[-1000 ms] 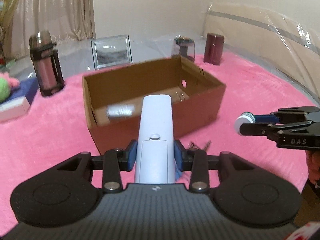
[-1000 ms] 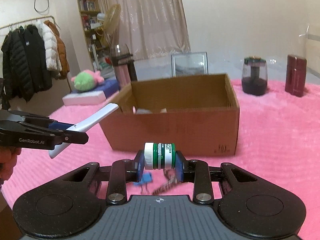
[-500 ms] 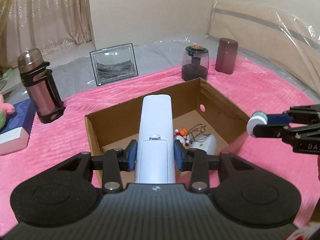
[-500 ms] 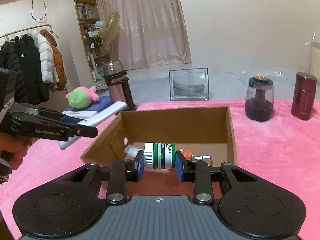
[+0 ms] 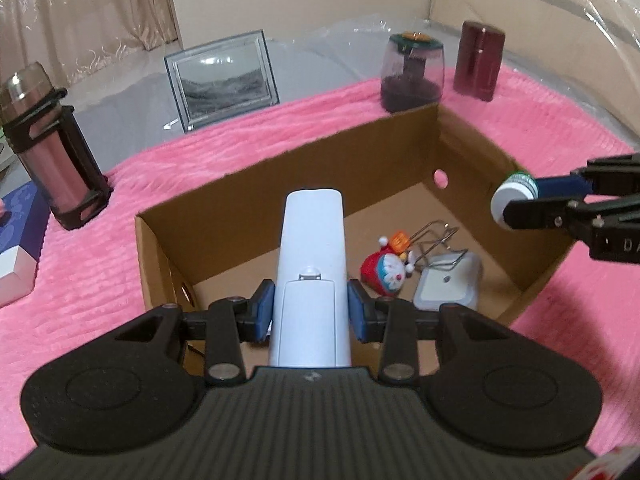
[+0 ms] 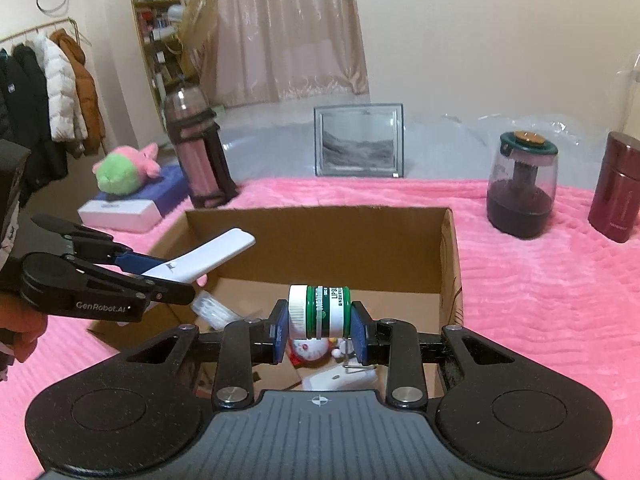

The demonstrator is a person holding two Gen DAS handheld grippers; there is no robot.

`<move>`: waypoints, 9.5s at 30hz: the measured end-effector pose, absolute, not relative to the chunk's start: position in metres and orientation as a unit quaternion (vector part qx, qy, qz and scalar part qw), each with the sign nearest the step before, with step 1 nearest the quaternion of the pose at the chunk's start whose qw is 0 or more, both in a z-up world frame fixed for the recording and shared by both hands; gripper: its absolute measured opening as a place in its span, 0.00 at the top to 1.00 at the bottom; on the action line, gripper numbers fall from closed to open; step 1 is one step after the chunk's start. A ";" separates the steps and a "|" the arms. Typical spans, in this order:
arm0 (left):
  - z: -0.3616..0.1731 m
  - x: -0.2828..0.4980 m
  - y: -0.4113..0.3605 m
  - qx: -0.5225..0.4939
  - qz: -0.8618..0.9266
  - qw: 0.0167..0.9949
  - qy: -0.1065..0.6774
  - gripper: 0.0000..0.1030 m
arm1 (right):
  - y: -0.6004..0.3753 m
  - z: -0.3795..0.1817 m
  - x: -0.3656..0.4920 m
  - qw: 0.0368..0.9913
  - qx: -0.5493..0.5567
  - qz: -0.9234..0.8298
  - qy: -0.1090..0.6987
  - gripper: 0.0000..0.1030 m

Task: Organize rigid objects
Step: 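Lower the remote into the box with the left gripper while the right gripper lowers the pill bottle, then open both grippers to release the remote and pill bottle in the box, then move both grippers back toward the binder clip and hair claw clip, then grasp the blue binder clip with the left gripper while the right gripper grasps the hair claw clip, then carry the binder clip and hair claw clip over the cardboard box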

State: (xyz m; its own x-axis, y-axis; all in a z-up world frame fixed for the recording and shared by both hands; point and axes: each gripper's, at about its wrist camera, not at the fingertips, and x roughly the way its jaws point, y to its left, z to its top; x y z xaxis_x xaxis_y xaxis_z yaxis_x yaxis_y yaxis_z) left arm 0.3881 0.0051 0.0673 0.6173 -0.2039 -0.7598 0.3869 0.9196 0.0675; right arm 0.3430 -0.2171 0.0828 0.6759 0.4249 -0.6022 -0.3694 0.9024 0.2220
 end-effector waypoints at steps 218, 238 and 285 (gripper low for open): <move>-0.062 0.218 -0.030 -0.135 0.000 0.911 0.389 0.63 | -0.238 -0.031 0.219 0.895 -0.029 0.283 0.344 0.36; -0.034 0.186 0.006 -0.048 -0.015 0.935 0.352 0.64 | -0.168 -0.038 0.252 0.866 -0.082 0.312 0.381 0.51; 0.100 0.213 0.039 0.021 -0.111 0.955 0.276 0.64 | -0.194 0.114 0.228 0.920 -0.020 0.275 0.278 0.78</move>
